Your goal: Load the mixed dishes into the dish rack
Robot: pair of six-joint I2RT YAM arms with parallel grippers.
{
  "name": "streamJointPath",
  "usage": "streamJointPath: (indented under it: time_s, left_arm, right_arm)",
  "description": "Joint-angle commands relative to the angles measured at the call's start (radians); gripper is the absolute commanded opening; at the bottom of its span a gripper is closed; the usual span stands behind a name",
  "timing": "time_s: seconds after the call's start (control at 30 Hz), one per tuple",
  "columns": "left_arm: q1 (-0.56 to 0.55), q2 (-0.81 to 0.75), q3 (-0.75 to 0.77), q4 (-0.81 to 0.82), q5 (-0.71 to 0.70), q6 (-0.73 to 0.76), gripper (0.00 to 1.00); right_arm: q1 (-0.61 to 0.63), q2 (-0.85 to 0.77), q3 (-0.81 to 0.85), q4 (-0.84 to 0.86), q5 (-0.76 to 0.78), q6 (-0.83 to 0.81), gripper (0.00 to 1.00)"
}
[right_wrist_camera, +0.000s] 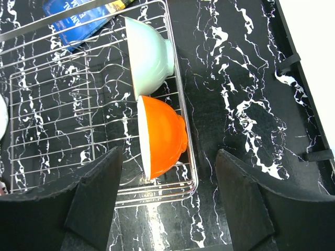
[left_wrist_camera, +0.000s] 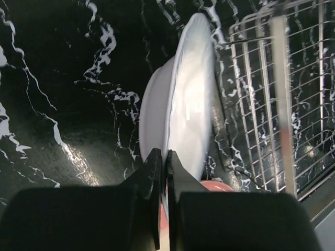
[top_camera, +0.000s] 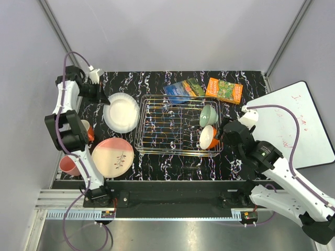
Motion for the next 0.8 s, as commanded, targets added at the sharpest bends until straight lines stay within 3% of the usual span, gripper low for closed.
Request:
streamJointPath:
  time_s: [0.0,0.3,0.5,0.77]
  left_arm:
    - [0.002,-0.086,-0.014,0.034,0.031,0.017,0.00]
    - [-0.001,-0.098,-0.027,0.028,0.043,0.000,0.00]
    - [-0.026,-0.216,0.100,0.017,0.035,-0.034,0.00]
    - [-0.194,-0.433,0.174,0.011,-0.144,0.132,0.00]
  right_arm:
    - [0.000,-0.035,-0.003,0.010,-0.005,0.028,0.78]
    - [0.000,-0.073,-0.003,-0.020,0.001,0.039,0.76]
    - [0.000,-0.069,-0.010,-0.011,0.004,0.024,0.76]
    - [0.000,-0.069,-0.005,0.021,0.003,0.004,0.74]
